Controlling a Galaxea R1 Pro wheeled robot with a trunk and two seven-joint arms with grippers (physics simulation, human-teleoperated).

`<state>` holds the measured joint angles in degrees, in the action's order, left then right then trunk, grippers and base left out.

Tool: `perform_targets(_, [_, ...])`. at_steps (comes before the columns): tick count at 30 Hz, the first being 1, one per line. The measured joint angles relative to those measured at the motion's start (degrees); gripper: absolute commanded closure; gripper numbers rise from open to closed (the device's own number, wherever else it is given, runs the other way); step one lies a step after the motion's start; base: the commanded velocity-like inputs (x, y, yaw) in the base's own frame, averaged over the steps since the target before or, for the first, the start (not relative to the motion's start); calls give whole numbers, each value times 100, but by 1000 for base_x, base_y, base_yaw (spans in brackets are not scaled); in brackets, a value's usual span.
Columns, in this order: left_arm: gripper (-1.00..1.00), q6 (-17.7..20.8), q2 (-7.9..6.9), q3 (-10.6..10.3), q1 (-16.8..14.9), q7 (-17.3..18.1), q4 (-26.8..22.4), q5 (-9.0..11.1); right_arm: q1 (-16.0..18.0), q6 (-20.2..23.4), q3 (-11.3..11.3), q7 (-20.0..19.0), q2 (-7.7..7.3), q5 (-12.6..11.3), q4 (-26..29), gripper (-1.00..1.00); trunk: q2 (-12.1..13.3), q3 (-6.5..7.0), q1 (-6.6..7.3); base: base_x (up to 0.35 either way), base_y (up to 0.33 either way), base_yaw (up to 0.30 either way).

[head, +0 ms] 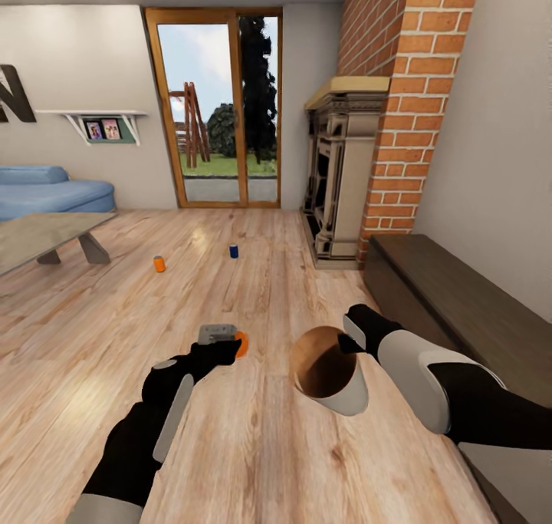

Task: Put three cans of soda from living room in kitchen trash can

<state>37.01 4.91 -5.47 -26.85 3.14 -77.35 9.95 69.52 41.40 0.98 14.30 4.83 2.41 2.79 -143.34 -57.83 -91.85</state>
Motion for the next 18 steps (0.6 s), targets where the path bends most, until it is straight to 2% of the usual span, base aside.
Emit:
perform_targets(3, [100, 214, 3, -2, 8, 88, -285, 65, -88, -143, 49, -2, 14, -39, -26, 100, 4, 66, 8, 0, 0, 0])
perform_targets(7, [100, 326, 12, -4, 12, 131, -413, 92, -210, -241, -26, 4, 22, -13, -39, 100, 10, 154, 17, 0, 0, 0])
perform_targets(10, [100, 367, 20, -9, 13, 145, -439, 101, -295, -357, 17, 1, 25, -24, -28, 100, 129, 209, 83, 0, 0, 0])
perform_targets(12, [100, 487, 25, -23, 13, 160, -467, 209, -366, -466, 26, 3, 30, -28, -13, 100, 209, 245, 127, 0, 0, 0])
perform_targets(14, [100, 543, 26, -63, 13, 166, -474, 278, -383, -493, 9, 5, 35, -22, -17, 100, 289, 281, 171, 0, 0, 0])
perform_targets(16, [100, 602, 30, -211, 12, 166, -457, 397, -403, -514, -54, 11, 73, 3, -44, 100, 370, 316, 214, 0, 0, 0])
perform_targets(18, [100, 613, 32, -279, 11, 160, -448, 412, -408, -532, -8, 2, 115, -25, -53, 100, 450, 352, 258, 0, 0, 0])
